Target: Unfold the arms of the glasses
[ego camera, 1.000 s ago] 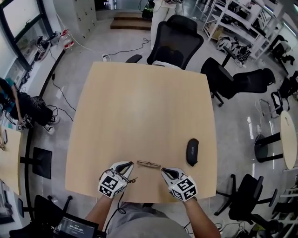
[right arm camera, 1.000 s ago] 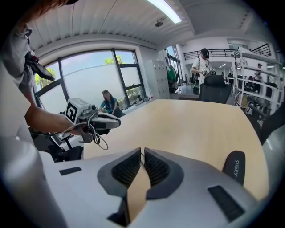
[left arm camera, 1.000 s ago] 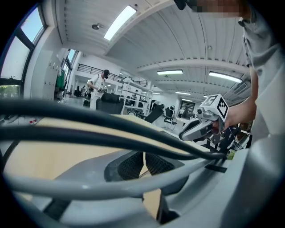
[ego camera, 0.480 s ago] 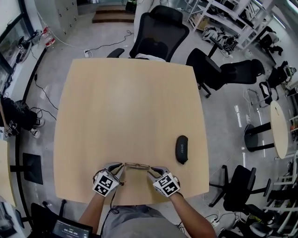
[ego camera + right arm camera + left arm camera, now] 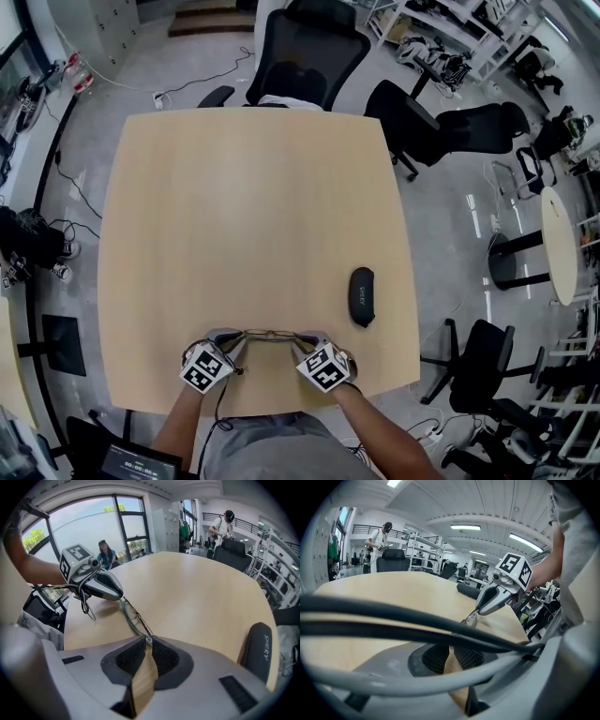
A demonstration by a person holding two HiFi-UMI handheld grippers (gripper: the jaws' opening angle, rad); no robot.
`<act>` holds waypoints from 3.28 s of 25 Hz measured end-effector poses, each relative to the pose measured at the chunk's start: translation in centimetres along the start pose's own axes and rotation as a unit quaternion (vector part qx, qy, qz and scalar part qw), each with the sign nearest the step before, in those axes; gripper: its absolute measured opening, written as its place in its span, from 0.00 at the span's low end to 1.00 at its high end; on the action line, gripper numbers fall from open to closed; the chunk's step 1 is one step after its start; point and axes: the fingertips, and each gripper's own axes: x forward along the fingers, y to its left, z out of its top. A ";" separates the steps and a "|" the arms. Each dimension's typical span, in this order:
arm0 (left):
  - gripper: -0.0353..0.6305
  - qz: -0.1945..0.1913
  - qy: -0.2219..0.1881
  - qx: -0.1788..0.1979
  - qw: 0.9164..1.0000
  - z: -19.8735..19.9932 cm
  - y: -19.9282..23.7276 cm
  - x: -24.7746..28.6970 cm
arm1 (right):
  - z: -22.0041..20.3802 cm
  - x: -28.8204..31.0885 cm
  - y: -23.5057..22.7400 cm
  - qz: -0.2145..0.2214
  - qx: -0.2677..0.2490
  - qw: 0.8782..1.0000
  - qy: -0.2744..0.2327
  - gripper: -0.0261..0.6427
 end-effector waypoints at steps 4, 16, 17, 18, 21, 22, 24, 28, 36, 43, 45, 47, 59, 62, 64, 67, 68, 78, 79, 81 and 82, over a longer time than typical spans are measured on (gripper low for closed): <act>0.07 -0.016 0.006 0.006 1.000 0.1 -0.8 0.3 | -0.2 0.0 -0.9 -0.029 0.001 1.000 0.004 0.11; 0.07 0.010 -0.010 -0.052 0.999 -0.2 -1.5 0.4 | -0.9 -0.9 -0.3 -0.048 0.020 0.999 -0.001 0.09; 0.07 0.006 -0.009 -0.053 0.999 -0.3 -1.8 0.4 | -1.1 -0.9 -0.2 -0.047 0.022 0.999 -0.001 0.09; 0.07 0.003 -0.009 -0.053 0.999 -0.3 -2.0 0.4 | -1.2 -0.9 -0.1 -0.046 0.023 0.999 -0.001 0.09; 0.07 -0.005 -0.007 -0.049 0.999 -0.4 -2.8 0.5 | -1.5 -1.0 0.1 -0.045 0.021 0.999 -0.002 0.09; 0.07 -0.008 -0.006 -0.049 0.999 -0.4 -3.2 0.6 | -1.5 -1.1 0.3 -0.044 0.019 0.999 -0.001 0.08; 0.07 -0.017 -0.004 -0.050 0.999 -0.7 -4.1 0.8 | -1.5 -1.2 0.9 -0.039 0.013 0.999 -0.001 0.08; 0.07 -0.037 0.006 -0.047 0.998 -1.4 -6.7 1.3 | -1.3 -1.2 3.1 -0.018 -0.009 1.000 0.000 0.08; 0.07 -0.062 0.005 -0.045 0.997 -1.4 -10.7 2.7 | -2.1 0.1 7.9 0.042 -0.070 0.997 0.013 0.08; 0.07 -0.075 -0.011 -0.038 0.996 -0.6 -11.6 3.1 | -2.8 -0.4 7.4 0.069 -0.084 0.994 0.016 0.08; 0.07 -0.080 -0.009 -0.043 0.996 -0.8 -11.6 2.7 | -2.5 -0.5 7.8 0.080 -0.080 0.993 0.017 0.08; 0.07 -0.080 -0.013 -0.045 0.996 -0.6 -11.4 2.2 | -2.1 -0.6 8.1 0.092 -0.078 0.993 0.017 0.08; 0.18 -0.086 -0.045 -0.090 0.991 -0.5 -11.4 0.9 | -1.2 -1.0 5.2 0.072 -0.004 0.997 -0.003 0.08; 0.18 -0.085 -0.052 -0.091 0.991 -0.5 -11.5 0.4 | -0.9 -0.4 4.8 0.052 -0.001 0.999 -0.007 0.08; 0.18 -0.083 -0.063 -0.093 0.990 -0.1 -11.5 -0.3 | -0.5 0.0 4.8 0.038 -0.007 0.999 -0.010 0.08; 0.18 -0.076 -0.076 -0.093 0.990 1.0 -11.0 -1.2 | 0.1 0.5 4.7 0.028 -0.015 0.999 -0.009 0.08; 0.18 -0.070 -0.081 -0.092 0.990 1.4 -10.5 -1.4 | 0.1 0.8 4.7 0.028 -0.019 0.999 -0.006 0.08; 0.15 -0.044 0.053 0.013 0.998 0.8 -7.2 4.1 | -0.5 2.0 5.0 0.028 -0.045 0.998 0.017 0.07; 0.14 -0.045 0.084 0.036 0.995 0.1 -7.2 4.5 | -0.5 2.0 5.0 0.029 -0.047 0.998 0.018 0.07; 0.14 -0.047 0.129 0.072 0.988 -1.2 -7.2 5.2 | -0.6 2.0 5.3 0.030 -0.054 0.998 0.021 0.06; 0.13 -0.048 0.140 0.080 0.986 -1.5 -7.3 5.4 | -0.6 2.0 5.4 0.030 -0.059 0.998 0.022 0.06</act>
